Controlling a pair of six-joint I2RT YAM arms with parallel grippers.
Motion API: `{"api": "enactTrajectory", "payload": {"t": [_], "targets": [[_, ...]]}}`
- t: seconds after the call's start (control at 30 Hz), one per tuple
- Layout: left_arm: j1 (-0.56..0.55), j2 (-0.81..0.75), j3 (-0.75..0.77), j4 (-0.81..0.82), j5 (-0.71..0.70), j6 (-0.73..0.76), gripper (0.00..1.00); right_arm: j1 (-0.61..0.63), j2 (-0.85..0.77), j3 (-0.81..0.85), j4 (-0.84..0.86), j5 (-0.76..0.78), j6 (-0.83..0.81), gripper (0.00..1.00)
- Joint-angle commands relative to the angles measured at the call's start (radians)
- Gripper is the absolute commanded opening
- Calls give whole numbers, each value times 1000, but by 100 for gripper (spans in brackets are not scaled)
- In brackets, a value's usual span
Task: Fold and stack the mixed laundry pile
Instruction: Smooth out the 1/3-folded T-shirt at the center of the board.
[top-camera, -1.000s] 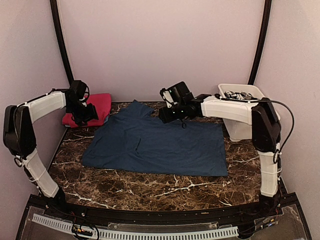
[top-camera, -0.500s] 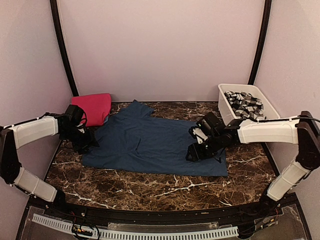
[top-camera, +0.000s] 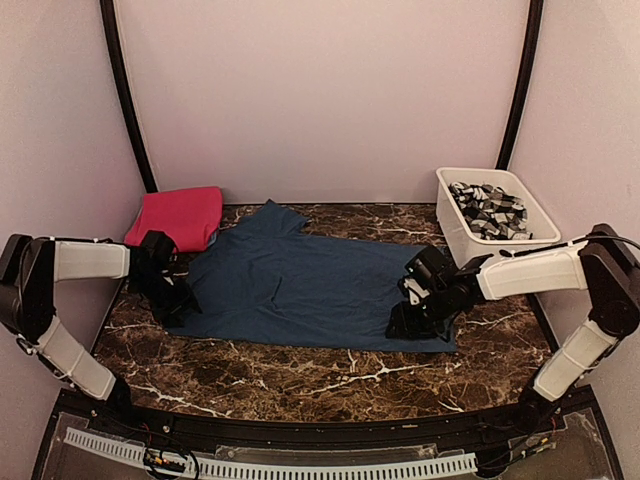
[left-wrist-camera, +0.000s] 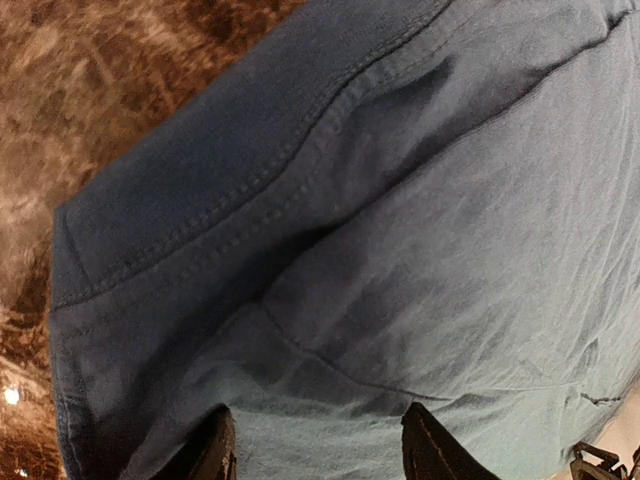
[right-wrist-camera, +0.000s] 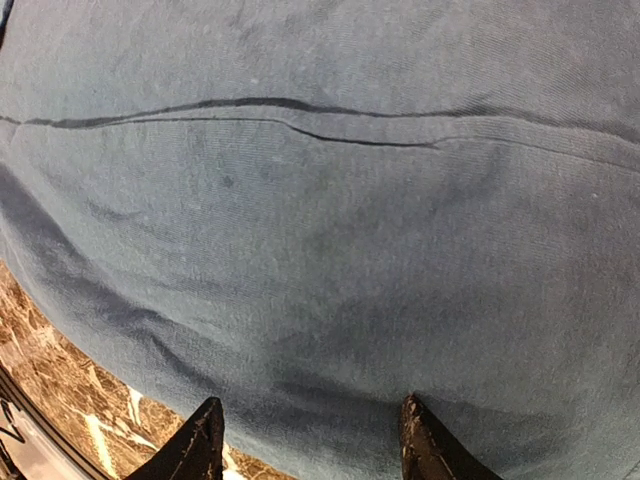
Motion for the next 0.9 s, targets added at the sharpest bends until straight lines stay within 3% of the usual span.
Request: {"api": "enactTrajectory", "payload": {"t": [0.0, 0.23, 0.33, 0.47, 0.6, 0.87], "targets": [[2, -100, -73, -127, -64, -67, 56, -6, -38, -86, -41, -30, 93, 57], [1, -332, -159, -258, -69, -122, 56, 40, -173, -144, -102, -62, 148, 56], [-9, -388, -170, -216, 4, -106, 54, 82, -206, -105, -139, -43, 120, 54], [-40, -374, -64, -244, -25, -33, 54, 64, -247, -18, -226, 53, 80, 54], [-45, -341, 31, -224, -52, 55, 56, -31, -273, 8, -264, 99, 34, 54], [-45, -117, 203, -204, -82, 160, 54, -188, -189, 57, -261, 190, -89, 44]]}}
